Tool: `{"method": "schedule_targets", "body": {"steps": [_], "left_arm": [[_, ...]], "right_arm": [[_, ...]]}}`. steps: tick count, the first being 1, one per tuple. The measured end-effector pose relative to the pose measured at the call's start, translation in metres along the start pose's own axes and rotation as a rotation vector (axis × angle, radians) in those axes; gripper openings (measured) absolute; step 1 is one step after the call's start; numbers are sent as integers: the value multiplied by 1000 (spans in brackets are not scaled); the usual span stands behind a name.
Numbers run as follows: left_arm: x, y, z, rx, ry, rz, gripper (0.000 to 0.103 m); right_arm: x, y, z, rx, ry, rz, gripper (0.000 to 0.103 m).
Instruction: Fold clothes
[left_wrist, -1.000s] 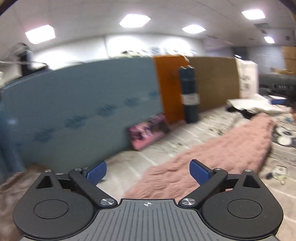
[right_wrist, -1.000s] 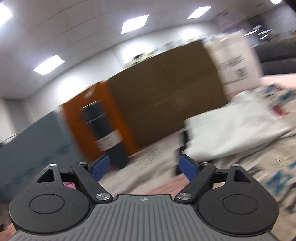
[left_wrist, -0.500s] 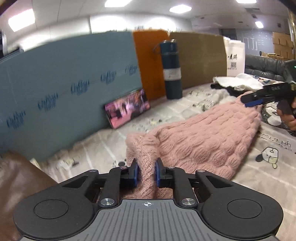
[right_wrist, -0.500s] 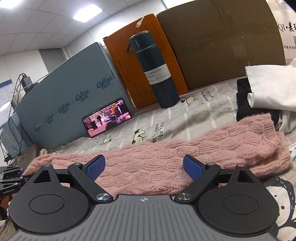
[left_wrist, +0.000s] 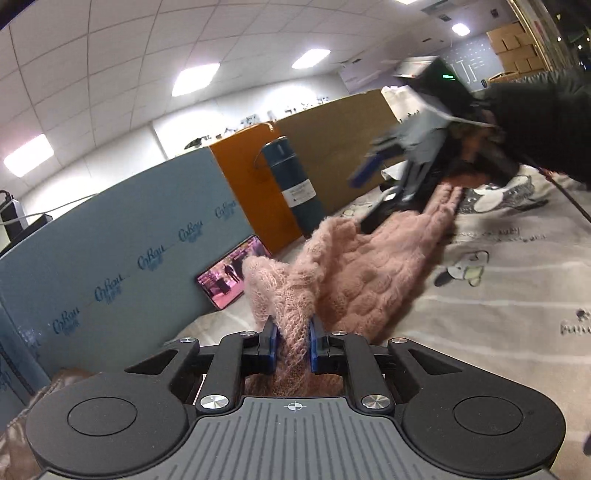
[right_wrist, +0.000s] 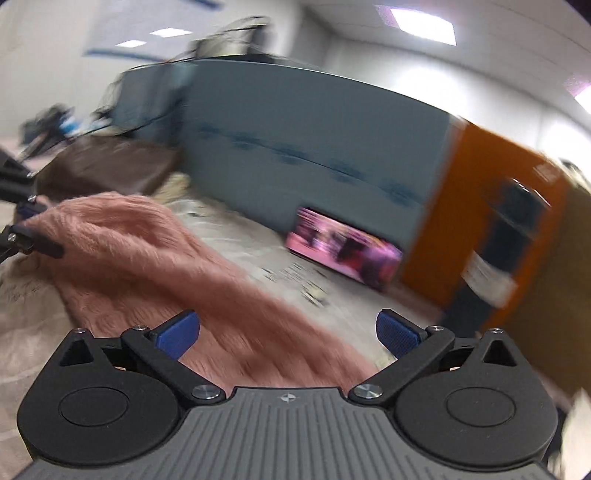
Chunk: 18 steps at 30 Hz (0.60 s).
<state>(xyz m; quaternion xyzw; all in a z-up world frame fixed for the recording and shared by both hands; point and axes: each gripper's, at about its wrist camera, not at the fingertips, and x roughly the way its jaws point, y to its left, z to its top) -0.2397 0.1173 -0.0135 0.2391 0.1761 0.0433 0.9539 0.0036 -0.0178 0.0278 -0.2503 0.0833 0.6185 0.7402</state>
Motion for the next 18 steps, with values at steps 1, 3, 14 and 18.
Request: {"method": "schedule_targets", "body": {"steps": [1,3,14,18], "left_arm": [[0,-2,-1,8,4,1,14],[0,-4,-2,17,9,0,14],[-13,5,-9,16,-57,13,14],[-24,8,-11,23,-97,-30,14]], "right_arm": [[8,3,3,-18,6,26,103],[25,9,8,-45,23,83,99],[-37,32,5,41,-13,95,14],[-83,67,-5,47,-37,48,12]]}}
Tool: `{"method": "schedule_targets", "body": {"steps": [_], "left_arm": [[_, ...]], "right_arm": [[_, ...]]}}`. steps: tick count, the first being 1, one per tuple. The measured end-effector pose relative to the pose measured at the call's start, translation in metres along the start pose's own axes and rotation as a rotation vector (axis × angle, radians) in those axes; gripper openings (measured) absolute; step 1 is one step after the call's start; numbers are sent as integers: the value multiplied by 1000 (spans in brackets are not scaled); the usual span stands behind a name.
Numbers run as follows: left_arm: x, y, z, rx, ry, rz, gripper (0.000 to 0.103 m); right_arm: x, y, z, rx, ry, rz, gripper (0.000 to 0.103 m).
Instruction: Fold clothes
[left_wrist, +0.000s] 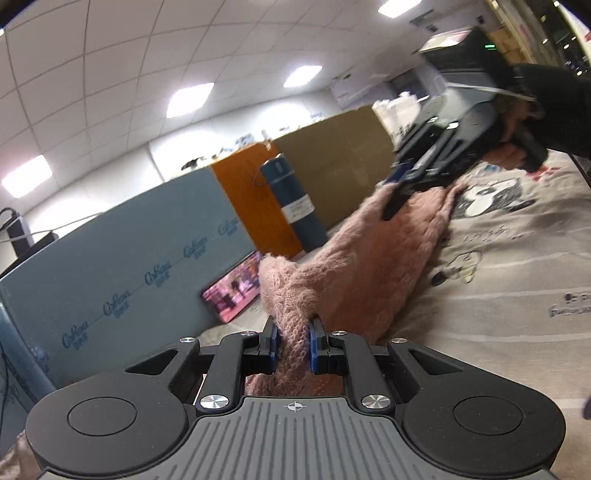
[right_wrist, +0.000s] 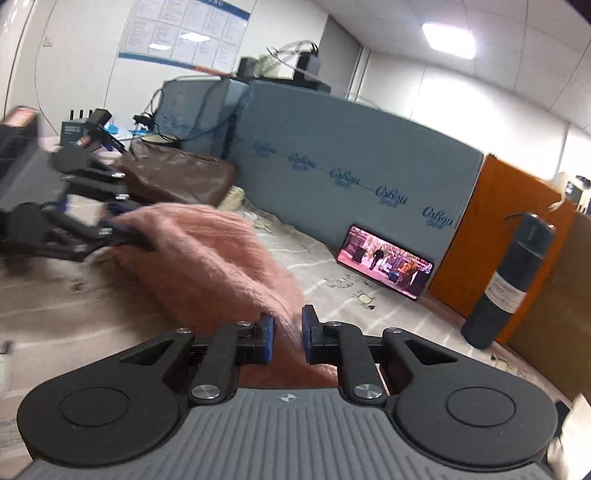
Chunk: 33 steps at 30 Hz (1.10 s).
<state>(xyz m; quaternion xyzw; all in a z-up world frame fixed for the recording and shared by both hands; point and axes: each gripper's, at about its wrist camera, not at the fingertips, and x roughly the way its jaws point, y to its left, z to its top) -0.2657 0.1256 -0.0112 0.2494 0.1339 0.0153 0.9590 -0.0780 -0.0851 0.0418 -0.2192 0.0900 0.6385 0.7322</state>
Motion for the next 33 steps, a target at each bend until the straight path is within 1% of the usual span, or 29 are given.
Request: {"method": "schedule_targets", "body": {"steps": [3,7,10,13,15,16,18,19,20,21,22,23,24,25,26,27,28,29,30,31,33], "left_arm": [[-8,2,-3,6,-20,-39,14],[-20,2,-5,10,-18,-110,15],[-27,-1,-7,9,15,-161,15],[-34,-2,-10,-12,58,-187,15],[-37,-5,-12,-29,96,-206,15],[-37,-6,-13,-34,130,-228,15],[-35,-8,-16,-42,207,-277,20],[-34,-9,-17,-46,245,-301,20],[-35,-5,-17,-76,255,-317,21],[-36,0,-16,-112,257,-331,29],[-40,8,-15,-153,239,-350,35],[-44,16,-13,-196,215,-370,43],[-49,25,-12,-238,191,-391,50],[-53,33,-11,-285,148,-393,56],[-57,42,-10,-333,99,-391,67],[-62,51,-9,-381,50,-388,77],[-59,61,-9,-447,27,-355,82],[-54,70,-10,-519,12,-313,86],[-49,80,-10,-589,-3,-270,86],[-41,88,-12,-649,14,-228,86],[-20,101,-19,-745,78,-130,85]], "right_arm": [[-32,26,-8,11,-16,-28,10],[-49,48,-18,86,9,11,9],[-52,57,-24,136,40,66,9],[-51,63,-30,185,69,121,9],[-49,63,-35,211,90,144,9],[-47,63,-38,223,106,155,9],[-45,63,-42,228,127,185,15],[-44,64,-44,226,136,202,31],[-44,64,-46,224,145,219,52],[-44,63,-47,223,142,229,60],[-48,61,-46,224,122,229,65],[-51,58,-45,228,98,223,67],[-56,52,-44,238,68,207,69],[-61,45,-43,255,37,188,75],[-65,36,-43,281,5,162,83],[-70,26,-43,307,-28,136,85],[-73,15,-44,342,-55,94,86],[-74,2,-46,390,-71,28,86],[-76,-12,-48,438,-88,-38,86],[-77,-25,-51,489,-103,-112,86],[-79,-51,-58,601,-121,-265,86]]}}
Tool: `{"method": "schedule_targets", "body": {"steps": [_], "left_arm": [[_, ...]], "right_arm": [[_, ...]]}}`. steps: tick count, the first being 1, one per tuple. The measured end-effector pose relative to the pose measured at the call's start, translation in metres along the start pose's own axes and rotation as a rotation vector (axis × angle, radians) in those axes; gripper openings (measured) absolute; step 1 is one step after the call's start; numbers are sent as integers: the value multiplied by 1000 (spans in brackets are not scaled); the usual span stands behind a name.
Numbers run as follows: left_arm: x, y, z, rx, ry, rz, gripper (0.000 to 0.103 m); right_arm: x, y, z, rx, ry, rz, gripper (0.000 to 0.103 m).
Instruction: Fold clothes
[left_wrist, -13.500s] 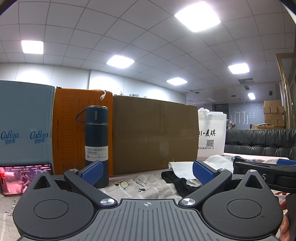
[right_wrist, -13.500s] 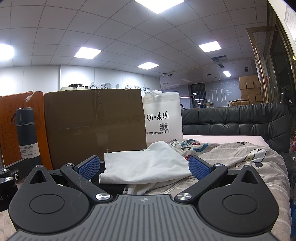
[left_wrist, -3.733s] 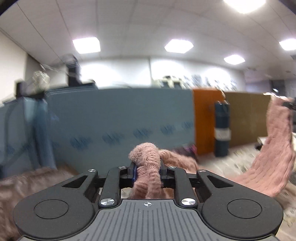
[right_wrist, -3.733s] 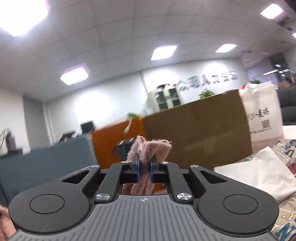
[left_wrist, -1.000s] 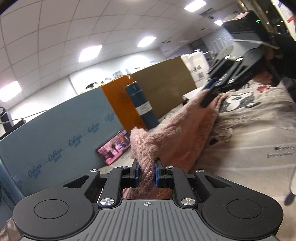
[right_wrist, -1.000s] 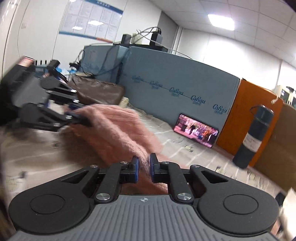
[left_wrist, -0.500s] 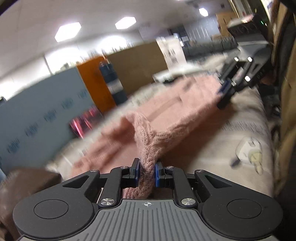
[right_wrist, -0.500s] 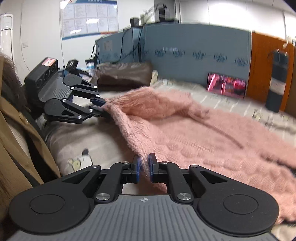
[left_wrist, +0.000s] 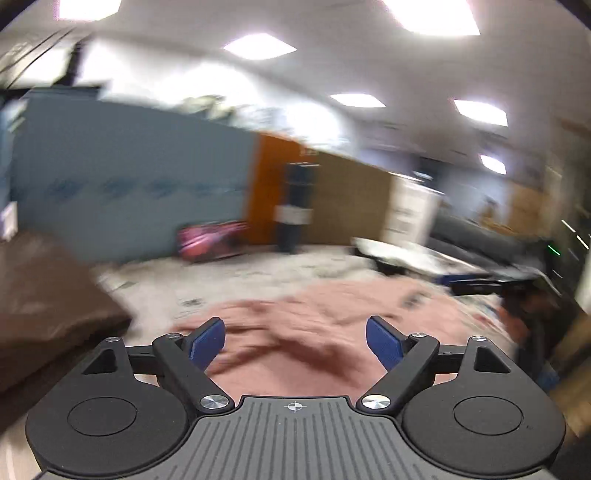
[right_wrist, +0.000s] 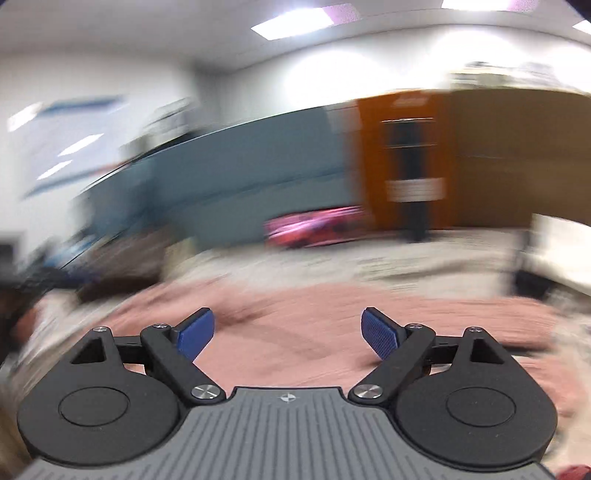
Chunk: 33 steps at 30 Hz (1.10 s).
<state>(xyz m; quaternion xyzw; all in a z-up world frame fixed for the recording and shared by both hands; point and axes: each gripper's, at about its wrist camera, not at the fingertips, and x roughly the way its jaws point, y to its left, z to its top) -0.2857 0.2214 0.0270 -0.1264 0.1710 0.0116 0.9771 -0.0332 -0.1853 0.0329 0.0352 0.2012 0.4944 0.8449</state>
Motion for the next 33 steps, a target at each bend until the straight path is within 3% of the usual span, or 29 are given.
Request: {"method": "schedule_targets", "body": {"steps": [5,11,13,16,17,19,20,22,24,30,33], "left_arm": [[40,39,7,-185,79,183,83],[87,48,3,-133,200,239,77],[97,46,0,-107,234,247,68],[103,34,-4,-42,243,234,43],[102,28,-5,-15,243,223,35],[100,19,-7,44,231,228,25],[99,14,-7,75,224,232,13],[97,5,-5,139,194,263,11],[95,-4,2,223,158,298,11],[96,-17,26,355,56,369,10],[109,-11,26,385,81,412,10]], "right_arm": [[14,-59,14,204,-65,-275,86],[52,-120,18,328,43,-478,84],[68,-130,15,324,96,-495,83],[89,-129,12,268,151,-542,59],[92,-125,11,225,158,-544,46],[97,-117,11,167,166,-499,24],[97,-113,13,142,157,-490,17],[96,-102,18,88,130,-476,10],[93,-89,29,20,69,-475,9],[84,-61,60,-123,-100,-496,8],[93,-66,65,-127,-113,-532,8]]}}
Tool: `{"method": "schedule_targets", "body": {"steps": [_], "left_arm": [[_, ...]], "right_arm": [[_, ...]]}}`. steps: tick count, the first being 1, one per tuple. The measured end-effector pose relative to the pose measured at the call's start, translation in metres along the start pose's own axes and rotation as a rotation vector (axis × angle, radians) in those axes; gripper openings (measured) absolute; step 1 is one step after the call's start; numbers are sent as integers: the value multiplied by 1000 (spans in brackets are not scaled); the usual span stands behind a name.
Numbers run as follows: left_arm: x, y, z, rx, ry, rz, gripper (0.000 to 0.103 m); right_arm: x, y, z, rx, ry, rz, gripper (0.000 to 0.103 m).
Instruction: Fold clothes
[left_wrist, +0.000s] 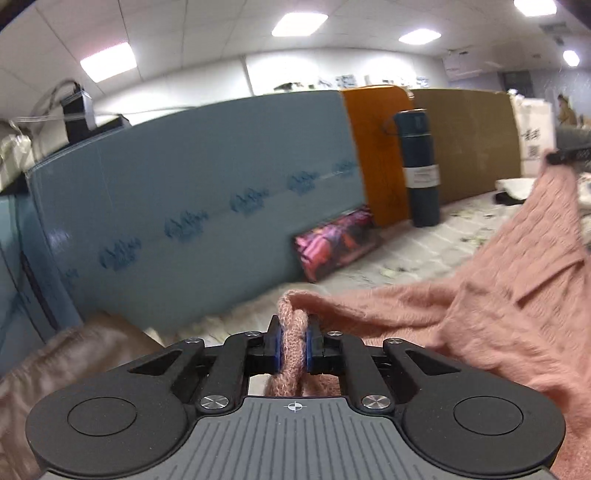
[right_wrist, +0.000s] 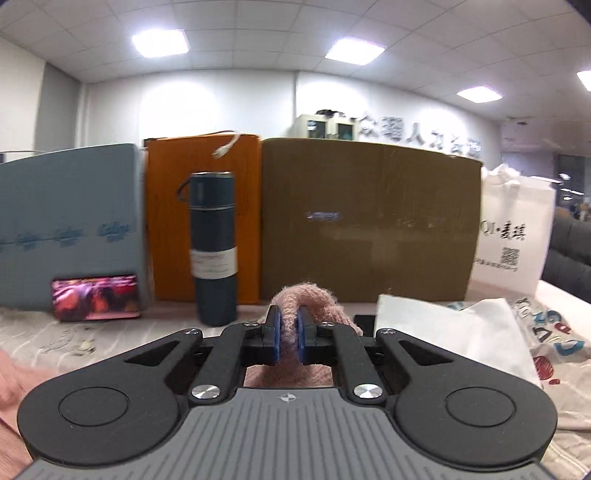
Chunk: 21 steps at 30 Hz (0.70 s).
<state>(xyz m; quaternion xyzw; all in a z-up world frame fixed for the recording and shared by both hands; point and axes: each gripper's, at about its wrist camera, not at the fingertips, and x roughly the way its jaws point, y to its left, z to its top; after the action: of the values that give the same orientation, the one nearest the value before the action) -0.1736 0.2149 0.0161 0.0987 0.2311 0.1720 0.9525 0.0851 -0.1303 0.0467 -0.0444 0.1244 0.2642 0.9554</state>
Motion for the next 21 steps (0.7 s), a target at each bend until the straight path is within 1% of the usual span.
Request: {"method": "schedule_targets", "body": {"steps": [2,3,4,5,6,7,8,9,10,11,12,13,15,17,18,19,21], "left_arm": [[14,-1,-4,15,42,7,11],[21,-1,-5,22,63,11,14],[27,-2,-7,29,84,14,17],[34,-2,-9,36,105,18,17],[38,-3,-11,46,122,26,20],[41,-4,-14,57,136,35,22],[44,-5,-17,67,151,44,29],[43,-5,-17,74,150,58,42],[42,-4,-18,80,146,75,49],[38,-2,-18,77,135,86,64],[32,2,-18,59,120,91,74],[26,6,-17,38,103,94,76],[13,14,-17,-8,67,102,78],[-2,19,-15,-71,28,106,81],[-8,21,-13,-111,11,95,84],[-14,22,-12,-154,-4,68,85],[-24,22,-11,-249,-27,-34,85]], "right_arm": [[18,-2,-9,-6,63,-13,8],[28,-3,-15,-7,101,-17,8],[37,-4,-21,-6,144,-21,8],[46,-5,-28,-3,195,-23,9],[55,-7,-35,0,246,-24,9],[64,-8,-42,3,297,-26,11],[69,-9,-46,9,327,-24,15],[68,-11,-45,20,326,-17,18],[66,-12,-43,24,319,-14,27],[61,-11,-40,20,303,-19,45],[55,-11,-38,14,284,-27,55],[47,-11,-36,6,262,-39,64],[27,-16,-33,26,230,-60,68],[5,-24,-31,62,203,-80,77],[-6,-28,-30,80,190,-90,78],[-17,-32,-29,103,181,-97,78],[-39,-43,-33,171,186,-101,79]]}}
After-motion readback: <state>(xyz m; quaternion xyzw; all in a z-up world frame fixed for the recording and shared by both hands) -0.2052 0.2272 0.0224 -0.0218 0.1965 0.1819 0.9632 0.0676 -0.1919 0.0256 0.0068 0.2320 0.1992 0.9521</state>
